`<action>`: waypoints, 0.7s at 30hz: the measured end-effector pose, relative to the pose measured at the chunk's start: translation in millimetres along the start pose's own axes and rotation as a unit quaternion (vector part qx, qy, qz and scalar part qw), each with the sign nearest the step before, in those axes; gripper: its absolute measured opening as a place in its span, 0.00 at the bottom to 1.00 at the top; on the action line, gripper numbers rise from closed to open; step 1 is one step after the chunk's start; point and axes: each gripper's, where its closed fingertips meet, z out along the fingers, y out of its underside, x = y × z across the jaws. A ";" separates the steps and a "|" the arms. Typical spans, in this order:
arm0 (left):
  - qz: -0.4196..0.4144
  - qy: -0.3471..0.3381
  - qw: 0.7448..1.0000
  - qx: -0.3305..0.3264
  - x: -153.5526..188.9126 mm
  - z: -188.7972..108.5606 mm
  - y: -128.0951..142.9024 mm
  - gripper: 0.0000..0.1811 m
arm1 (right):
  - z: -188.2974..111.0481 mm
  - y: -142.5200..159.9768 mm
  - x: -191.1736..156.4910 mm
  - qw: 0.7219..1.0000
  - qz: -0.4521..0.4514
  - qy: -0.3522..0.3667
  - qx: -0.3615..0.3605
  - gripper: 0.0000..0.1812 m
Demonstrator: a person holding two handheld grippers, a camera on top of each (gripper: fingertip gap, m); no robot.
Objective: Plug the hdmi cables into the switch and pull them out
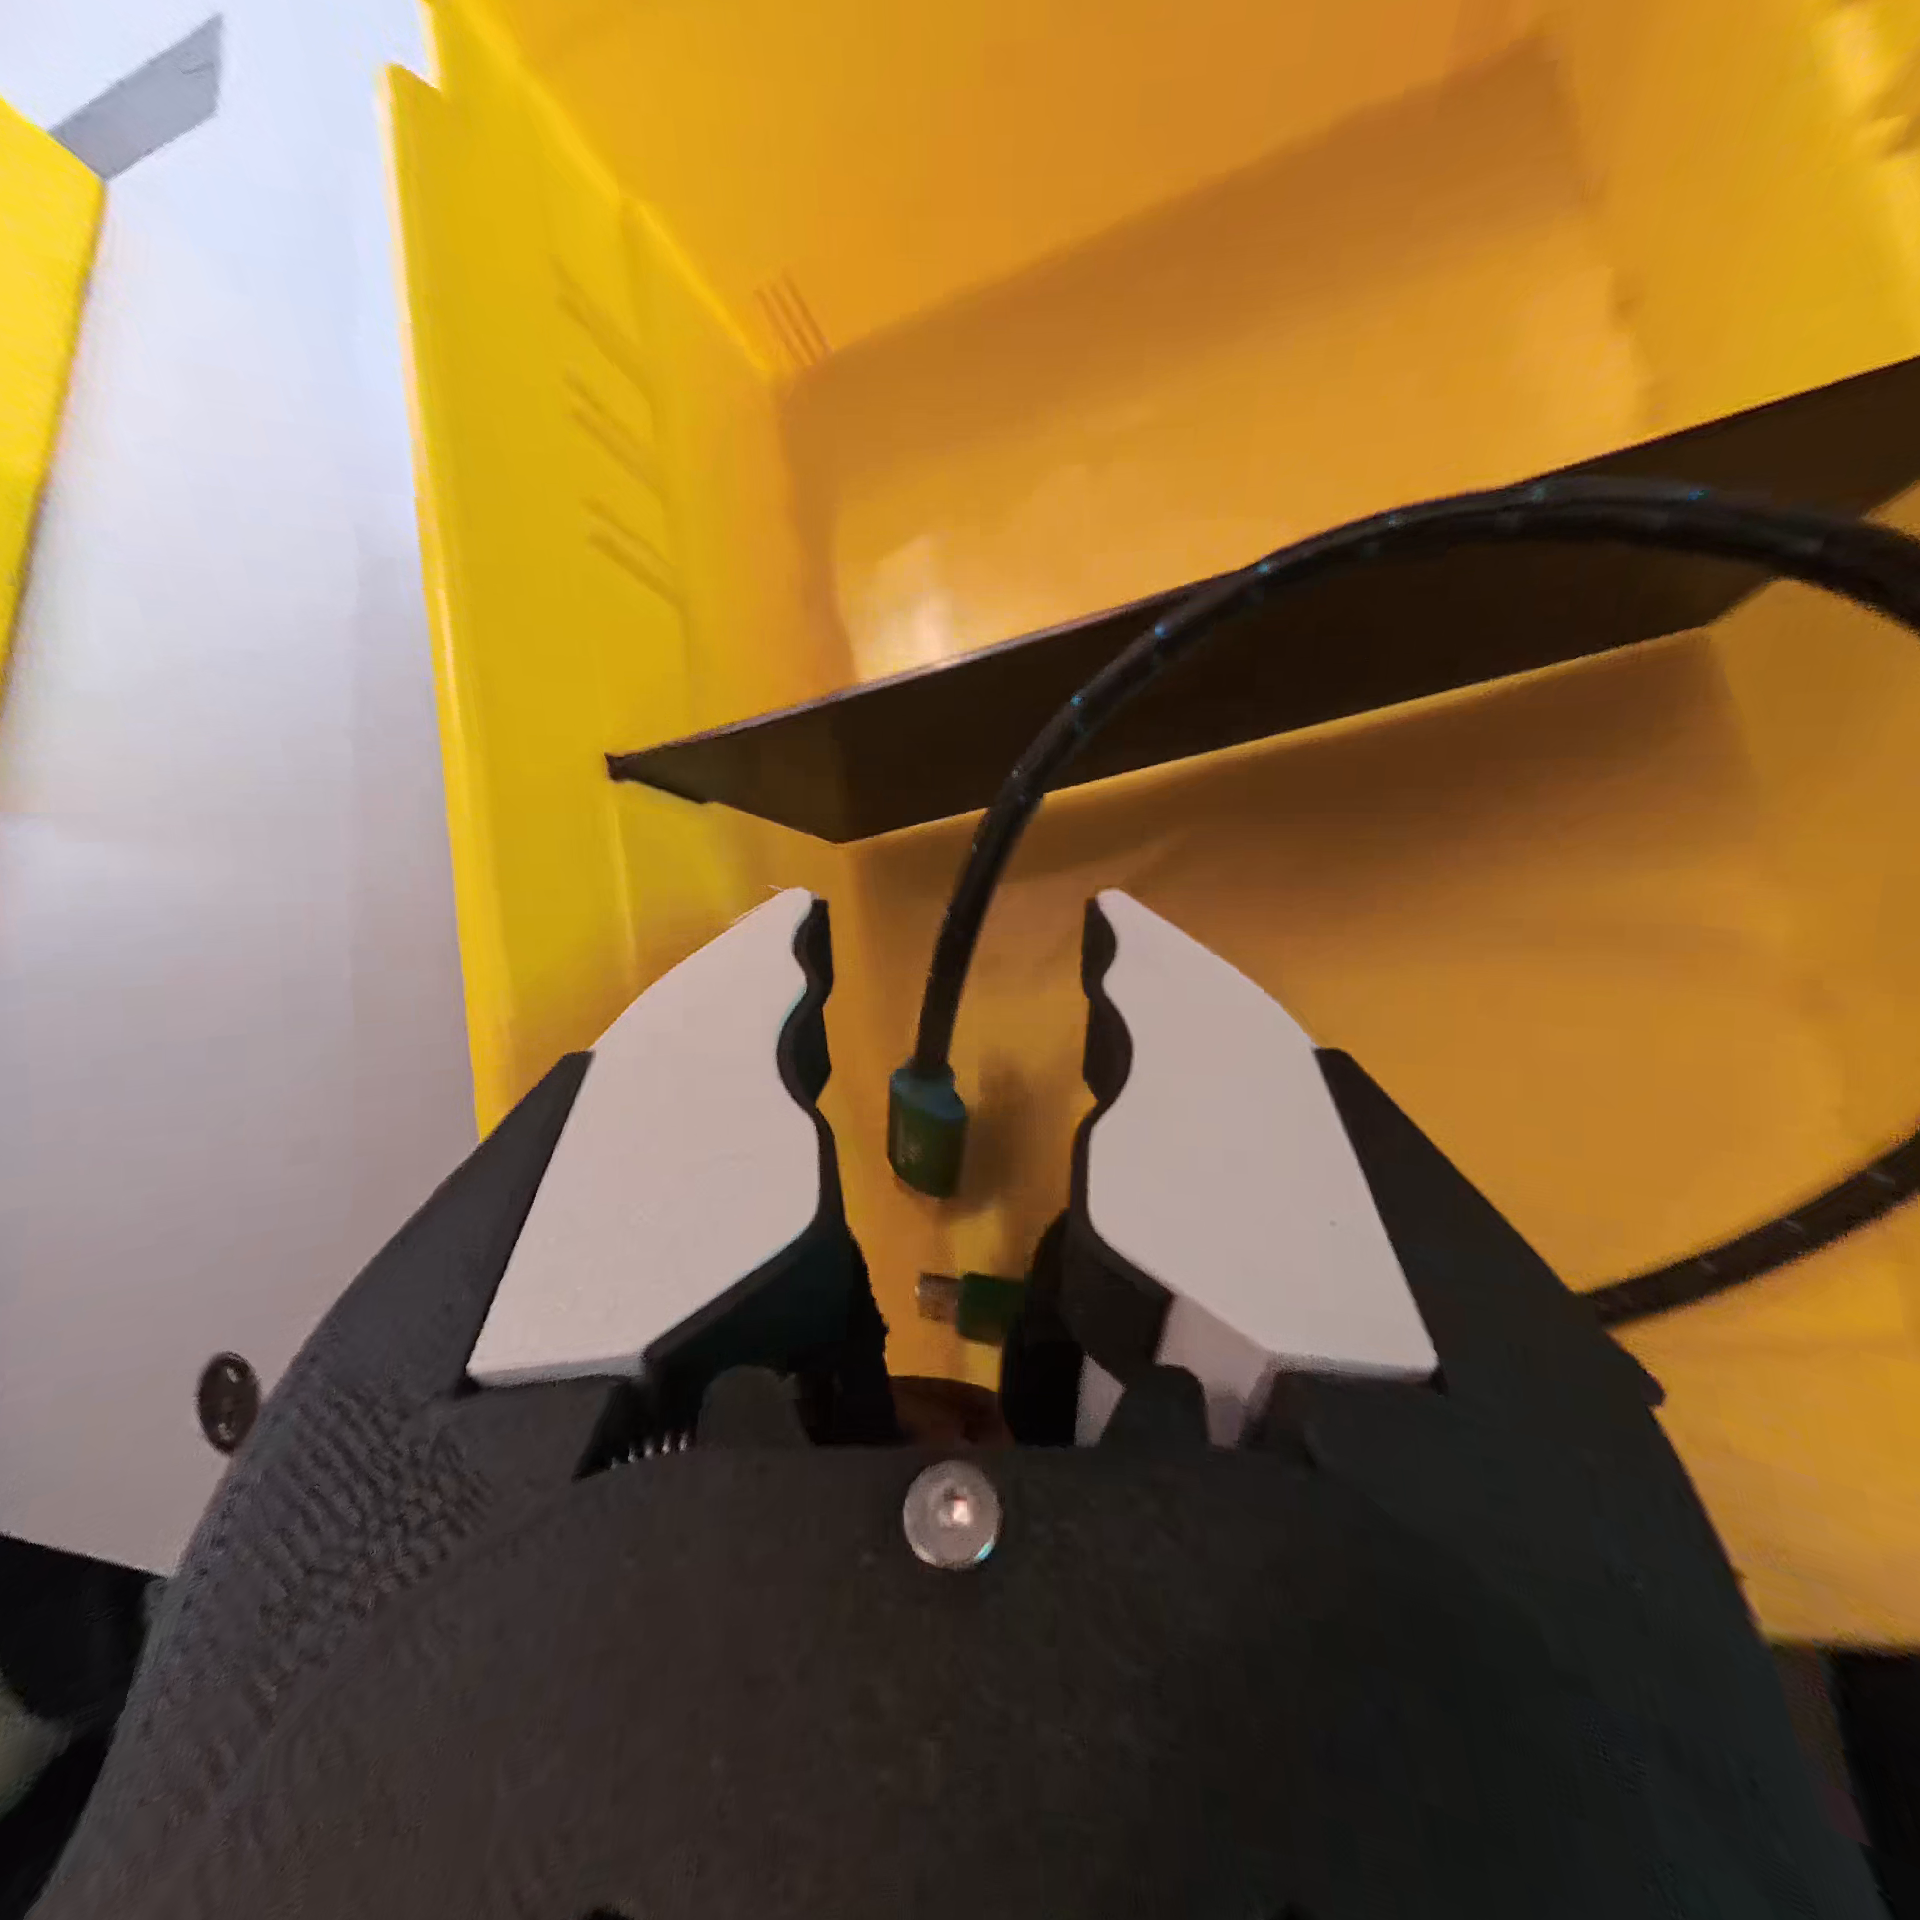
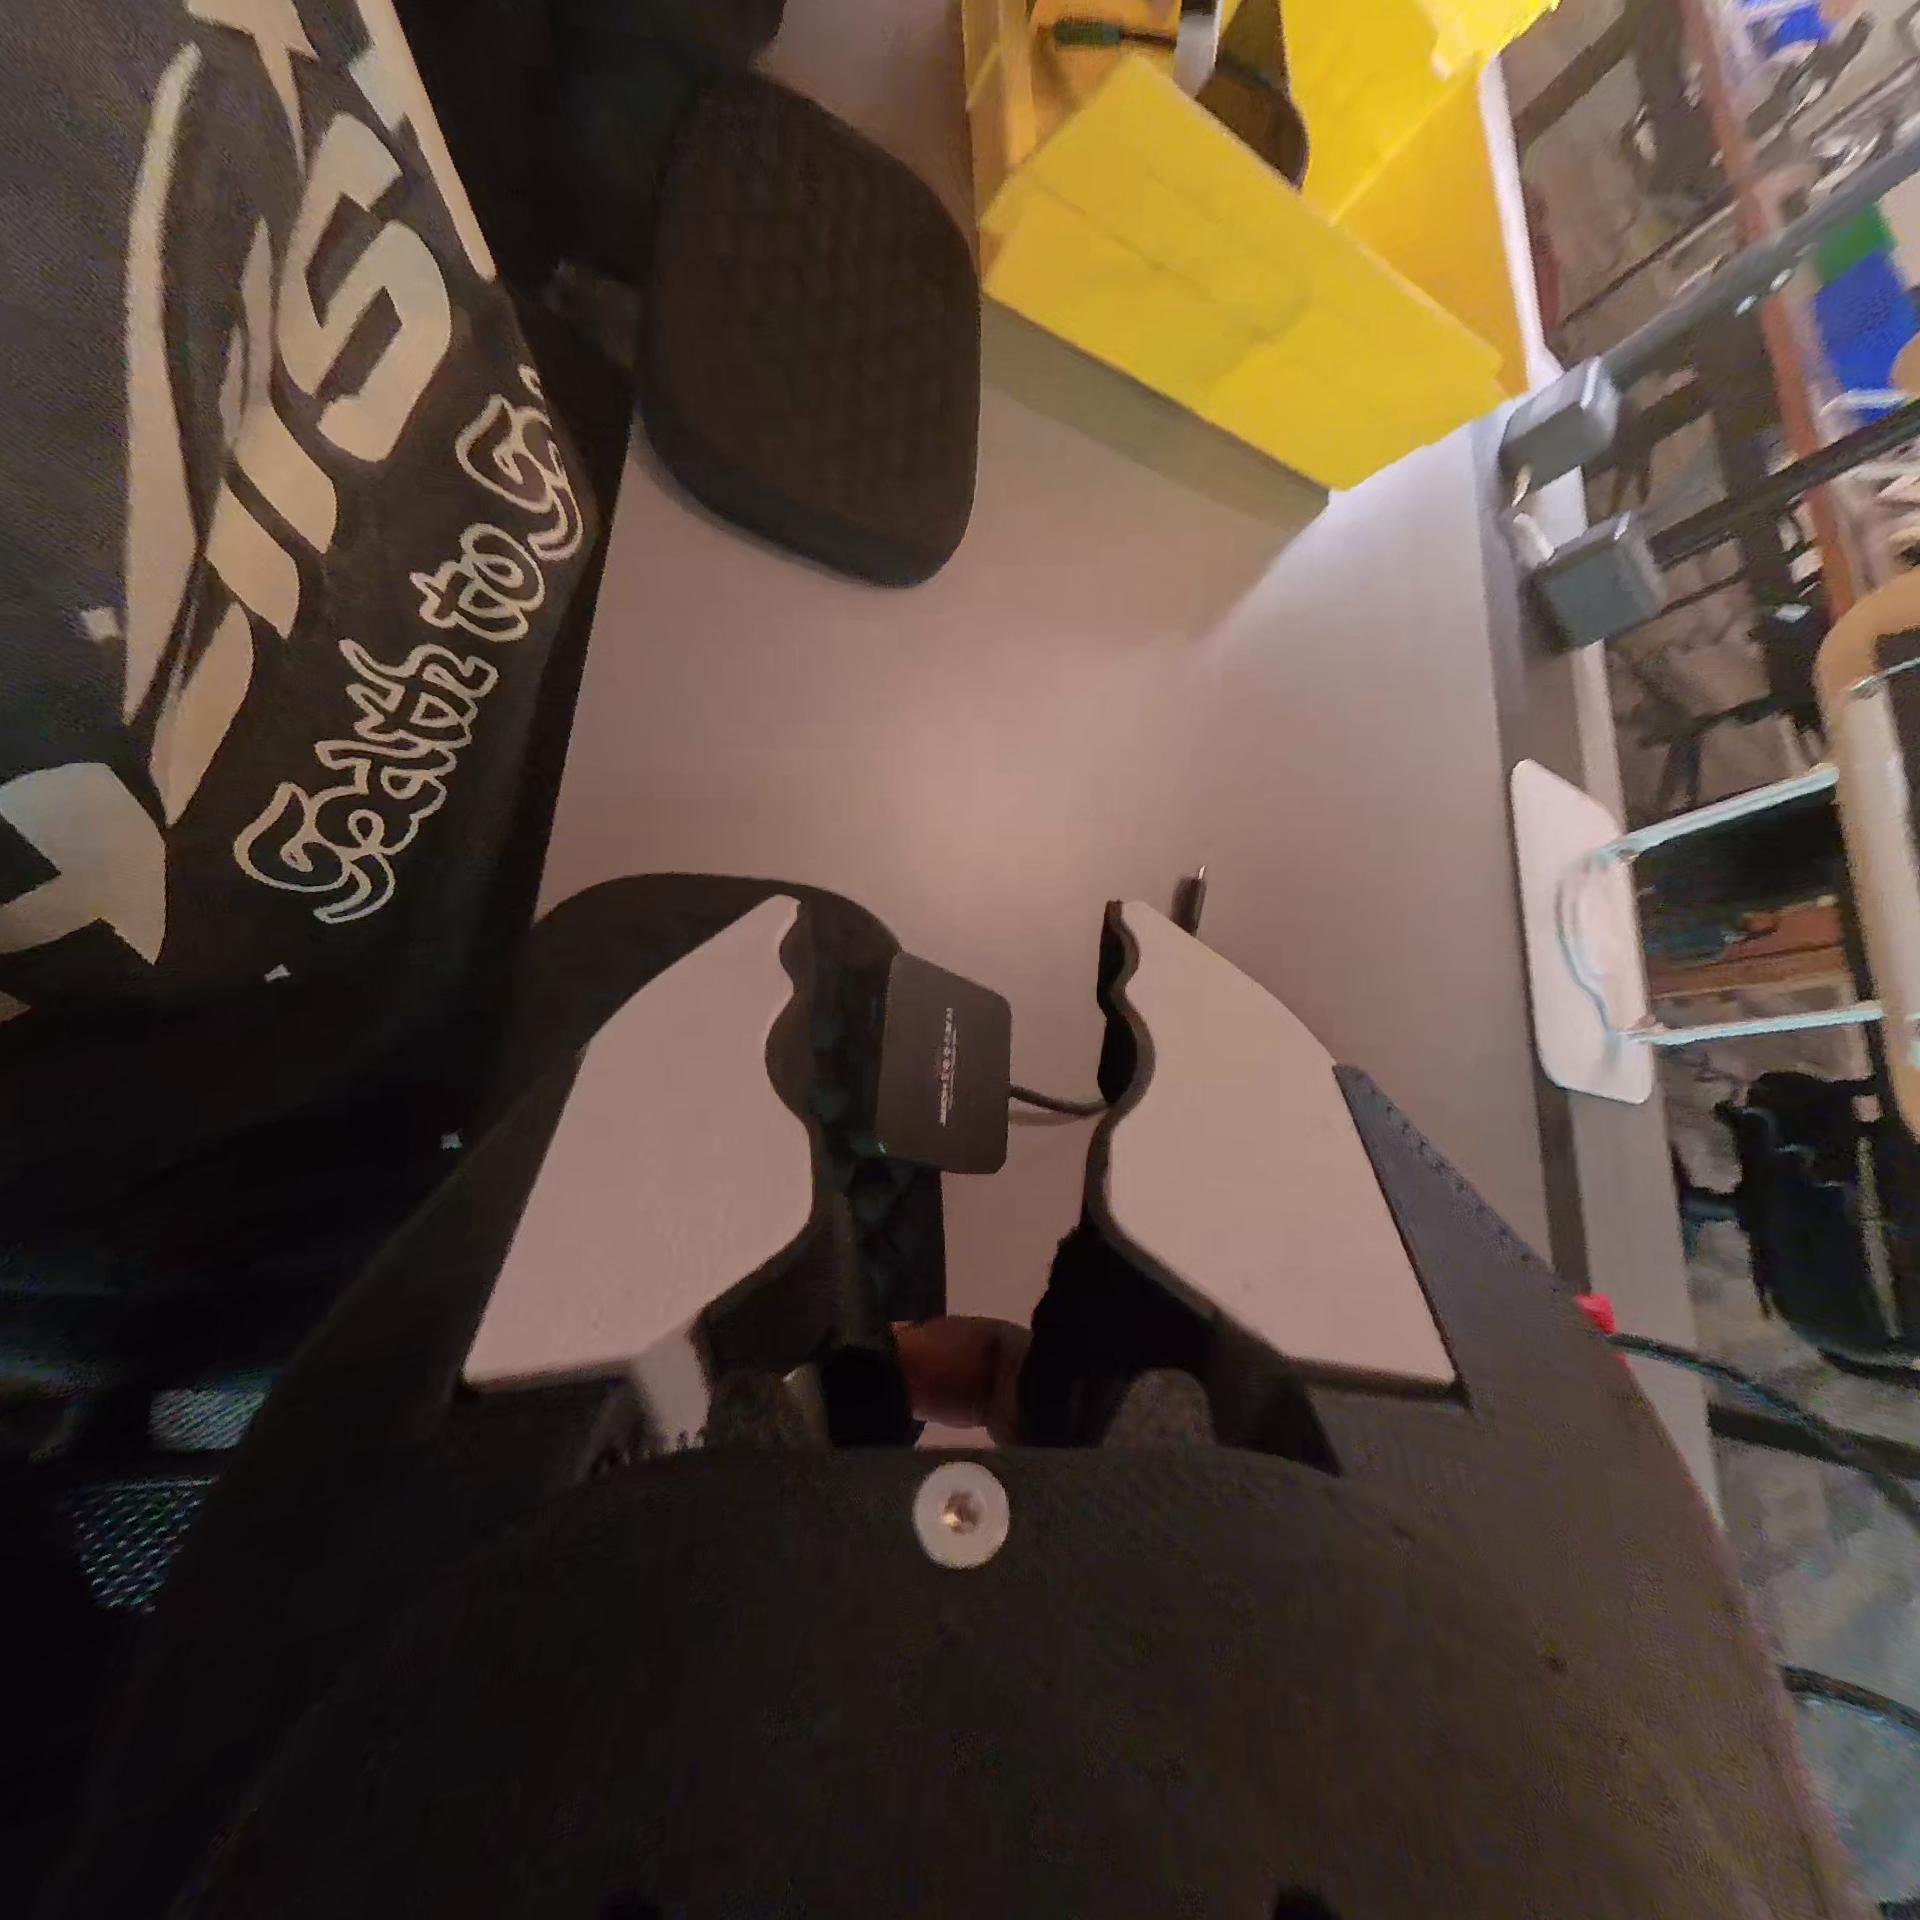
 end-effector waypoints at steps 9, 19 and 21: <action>-0.017 0.022 0.986 0.167 -6.5 -61.1 -38.7 0.05 | -16.5 -42.1 4.4 0.991 -0.073 0.057 0.097 0.25; -0.047 0.317 0.623 0.714 41.4 -298.2 -94.8 0.03 | -44.2 -111.2 27.0 0.940 -0.026 0.145 0.307 0.25; -0.051 0.380 0.564 0.731 54.7 -315.7 -93.7 0.03 | -50.7 -120.9 33.5 0.923 0.008 0.151 0.355 0.21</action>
